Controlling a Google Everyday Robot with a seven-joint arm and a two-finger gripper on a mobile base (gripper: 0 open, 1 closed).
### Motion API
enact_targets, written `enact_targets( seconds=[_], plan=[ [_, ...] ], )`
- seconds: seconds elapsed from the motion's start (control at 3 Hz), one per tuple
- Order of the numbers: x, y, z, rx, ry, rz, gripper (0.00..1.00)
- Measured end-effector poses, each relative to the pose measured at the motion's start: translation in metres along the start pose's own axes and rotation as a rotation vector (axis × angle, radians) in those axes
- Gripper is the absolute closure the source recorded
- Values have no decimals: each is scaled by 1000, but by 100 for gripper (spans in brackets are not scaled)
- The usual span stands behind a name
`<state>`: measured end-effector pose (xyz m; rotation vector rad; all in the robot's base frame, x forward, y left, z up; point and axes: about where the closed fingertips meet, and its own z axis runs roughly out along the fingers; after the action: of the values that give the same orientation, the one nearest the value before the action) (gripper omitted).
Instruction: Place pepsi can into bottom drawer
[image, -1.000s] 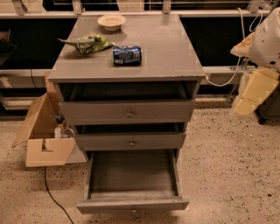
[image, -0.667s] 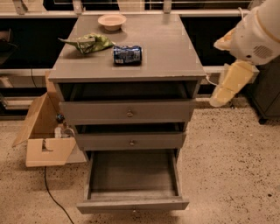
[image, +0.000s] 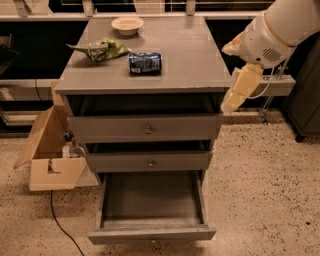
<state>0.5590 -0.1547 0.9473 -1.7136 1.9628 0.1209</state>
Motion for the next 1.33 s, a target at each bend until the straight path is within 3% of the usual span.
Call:
enact_targets(
  seconds=[0.33,1.0,1.33],
  plan=[
    [-11,-15,12,3,-35,-35,0],
    [-86,-88,86,-28,-173,-184,0],
    [-110,-108,117,-13,-124,-200,0]
  ],
)
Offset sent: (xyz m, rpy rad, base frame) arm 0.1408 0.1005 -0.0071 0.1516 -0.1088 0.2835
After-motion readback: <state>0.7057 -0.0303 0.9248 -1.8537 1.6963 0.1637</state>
